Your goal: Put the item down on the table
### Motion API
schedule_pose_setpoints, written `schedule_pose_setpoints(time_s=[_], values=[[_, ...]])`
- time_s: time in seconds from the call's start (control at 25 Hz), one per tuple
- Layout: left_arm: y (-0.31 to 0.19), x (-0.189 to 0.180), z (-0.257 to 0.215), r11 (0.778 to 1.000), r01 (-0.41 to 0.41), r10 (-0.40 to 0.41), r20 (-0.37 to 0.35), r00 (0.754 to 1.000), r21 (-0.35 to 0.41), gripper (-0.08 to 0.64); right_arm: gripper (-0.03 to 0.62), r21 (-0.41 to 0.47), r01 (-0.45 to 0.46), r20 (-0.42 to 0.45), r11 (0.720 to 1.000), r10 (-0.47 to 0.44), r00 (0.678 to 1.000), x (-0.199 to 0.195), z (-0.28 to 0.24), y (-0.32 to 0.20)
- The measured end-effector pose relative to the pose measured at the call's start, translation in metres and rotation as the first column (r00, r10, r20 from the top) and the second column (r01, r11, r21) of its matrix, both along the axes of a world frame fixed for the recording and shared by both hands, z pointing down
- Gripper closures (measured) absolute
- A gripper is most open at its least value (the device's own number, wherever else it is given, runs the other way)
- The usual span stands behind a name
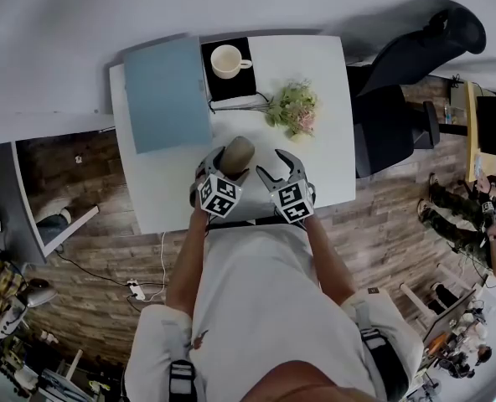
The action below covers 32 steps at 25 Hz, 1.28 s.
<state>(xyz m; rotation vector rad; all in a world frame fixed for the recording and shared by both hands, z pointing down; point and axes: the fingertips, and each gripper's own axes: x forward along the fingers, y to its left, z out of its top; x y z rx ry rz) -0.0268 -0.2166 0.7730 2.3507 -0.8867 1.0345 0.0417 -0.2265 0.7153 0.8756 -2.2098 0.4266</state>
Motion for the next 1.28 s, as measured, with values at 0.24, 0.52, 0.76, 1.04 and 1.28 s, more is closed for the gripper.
schedule_pose_setpoints(time_s=[0.24,0.52,0.76,1.04,1.28], values=[[0.002,-0.001,0.009,1.0,-0.004,0.004,0.01,1.0,-0.03,0.158,0.318,-0.012,0.014,-0.022,1.0,-0.015,1.0,0.0,0.005,0.001],[0.004,0.0,0.017,0.998,-0.009,0.011,0.023,1.0,-0.059,0.157,0.319,-0.028,0.018,-0.02,0.999,-0.018,1.0,-0.003,0.01,0.003],[0.006,0.002,0.022,0.997,-0.014,0.016,0.027,0.999,-0.079,0.156,0.319,-0.031,0.024,-0.023,0.999,-0.024,0.999,-0.004,0.012,0.002],[0.006,0.004,0.024,0.996,-0.012,0.014,0.025,1.0,-0.09,0.155,0.319,-0.046,0.032,-0.023,0.998,-0.033,0.999,-0.006,0.016,0.006],[0.005,0.003,0.025,0.995,0.007,-0.006,0.014,1.0,-0.101,0.152,0.319,-0.045,0.031,-0.025,0.998,-0.033,0.999,-0.006,0.018,0.007]])
